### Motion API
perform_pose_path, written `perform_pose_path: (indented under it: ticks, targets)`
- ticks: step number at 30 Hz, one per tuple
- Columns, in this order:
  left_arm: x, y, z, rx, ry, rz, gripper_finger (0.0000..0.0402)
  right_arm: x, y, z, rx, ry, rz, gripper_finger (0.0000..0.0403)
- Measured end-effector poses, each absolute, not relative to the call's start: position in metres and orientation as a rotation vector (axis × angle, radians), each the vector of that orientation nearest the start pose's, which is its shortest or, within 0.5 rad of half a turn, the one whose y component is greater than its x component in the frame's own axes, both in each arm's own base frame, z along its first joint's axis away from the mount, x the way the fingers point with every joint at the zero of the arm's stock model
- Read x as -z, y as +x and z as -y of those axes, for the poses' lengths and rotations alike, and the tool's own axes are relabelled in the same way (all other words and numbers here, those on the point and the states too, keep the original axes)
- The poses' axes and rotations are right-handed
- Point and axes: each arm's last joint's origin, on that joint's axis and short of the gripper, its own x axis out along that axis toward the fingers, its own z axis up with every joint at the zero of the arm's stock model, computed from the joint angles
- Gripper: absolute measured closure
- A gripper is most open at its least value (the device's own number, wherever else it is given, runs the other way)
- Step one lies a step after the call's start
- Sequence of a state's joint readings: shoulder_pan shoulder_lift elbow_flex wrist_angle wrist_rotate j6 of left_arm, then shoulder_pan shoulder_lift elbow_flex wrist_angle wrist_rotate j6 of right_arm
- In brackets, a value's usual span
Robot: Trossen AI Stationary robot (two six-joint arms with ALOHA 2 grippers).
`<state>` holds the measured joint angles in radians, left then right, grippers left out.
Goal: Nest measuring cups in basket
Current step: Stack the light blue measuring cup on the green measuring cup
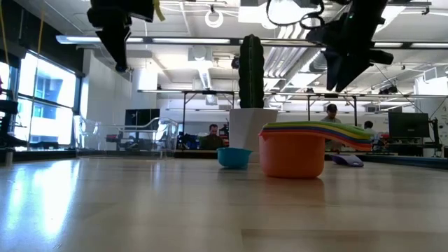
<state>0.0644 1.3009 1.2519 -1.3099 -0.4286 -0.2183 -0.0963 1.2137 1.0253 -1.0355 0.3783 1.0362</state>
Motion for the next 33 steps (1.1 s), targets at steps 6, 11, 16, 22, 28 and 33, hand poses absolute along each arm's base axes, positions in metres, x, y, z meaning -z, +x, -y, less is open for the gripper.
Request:
perform_pose_path:
  ticks: [6, 11, 16, 22, 28, 33]
  targets:
    - [-0.314, 0.201, -0.042, -0.577, 0.076, -1.310, 0.0305, -0.275, 0.204, 0.061, 1.059, 0.816, -0.871, 0.0280]
    - [-0.319, 0.193, -0.052, -0.574, 0.096, -1.297, 0.0305, -0.275, 0.198, 0.078, 1.136, 0.858, -0.841, 0.0279]
    - [-0.322, 0.192, -0.062, -0.572, 0.113, -1.258, 0.0305, -0.276, 0.198, 0.088, 1.149, 0.890, -0.787, 0.0279]
    - [-0.322, 0.193, -0.071, -0.495, 0.100, -1.249, 0.0305, -0.285, 0.220, 0.089, 0.902, 0.891, -0.667, 0.0279]
    - [-0.323, 0.193, -0.077, -0.464, 0.088, -1.238, 0.0305, -0.289, 0.256, 0.082, 0.650, 0.779, -0.549, 0.0279]
    - [-0.323, 0.193, -0.079, -0.477, 0.078, -1.231, 0.0305, -0.281, 0.285, 0.074, 0.507, 0.631, -0.507, 0.0279]
